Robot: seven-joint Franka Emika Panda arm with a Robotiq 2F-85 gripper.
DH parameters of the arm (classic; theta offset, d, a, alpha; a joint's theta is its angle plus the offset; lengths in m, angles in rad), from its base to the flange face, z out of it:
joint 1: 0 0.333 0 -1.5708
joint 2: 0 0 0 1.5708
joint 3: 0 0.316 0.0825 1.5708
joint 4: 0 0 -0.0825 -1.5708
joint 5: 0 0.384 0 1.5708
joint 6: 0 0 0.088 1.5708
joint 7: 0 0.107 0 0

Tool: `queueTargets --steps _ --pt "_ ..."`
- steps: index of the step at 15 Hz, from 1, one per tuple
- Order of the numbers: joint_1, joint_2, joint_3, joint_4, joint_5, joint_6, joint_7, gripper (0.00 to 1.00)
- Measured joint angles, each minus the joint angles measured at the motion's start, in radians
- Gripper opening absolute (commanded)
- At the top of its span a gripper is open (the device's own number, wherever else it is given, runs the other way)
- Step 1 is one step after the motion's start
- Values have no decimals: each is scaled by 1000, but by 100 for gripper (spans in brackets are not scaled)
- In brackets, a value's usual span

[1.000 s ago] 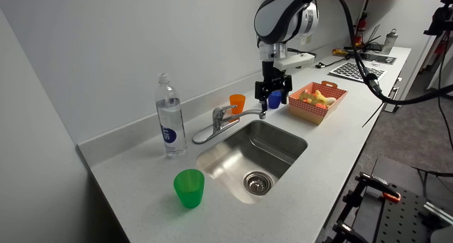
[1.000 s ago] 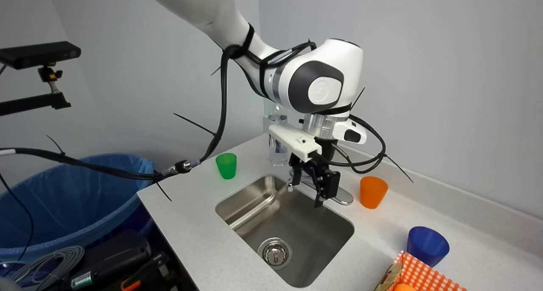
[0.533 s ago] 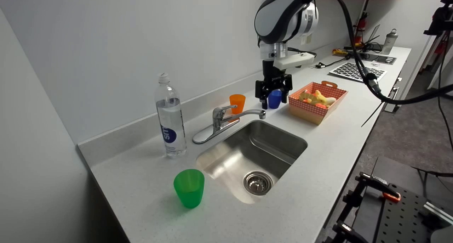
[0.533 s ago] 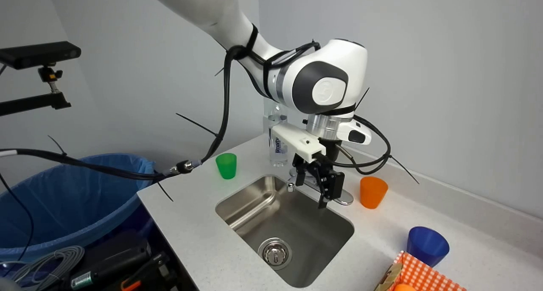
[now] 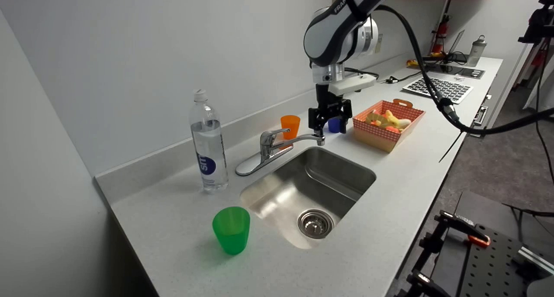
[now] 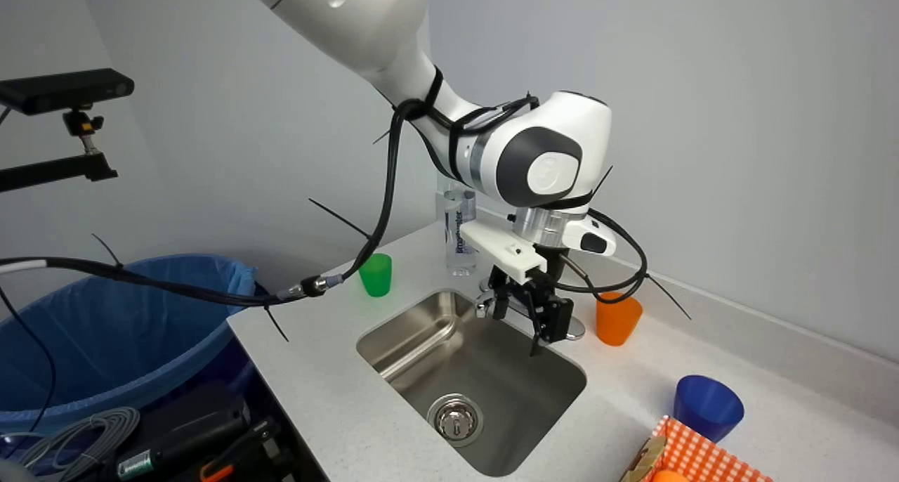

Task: Move the faucet nozzle to the left

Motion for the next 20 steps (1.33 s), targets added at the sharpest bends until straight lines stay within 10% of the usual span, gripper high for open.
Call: queueTargets --steps 9,20 --pt "0 0 35 8 8 38 -113 2" --pt "0 -10 97 -30 65 119 -260 0"
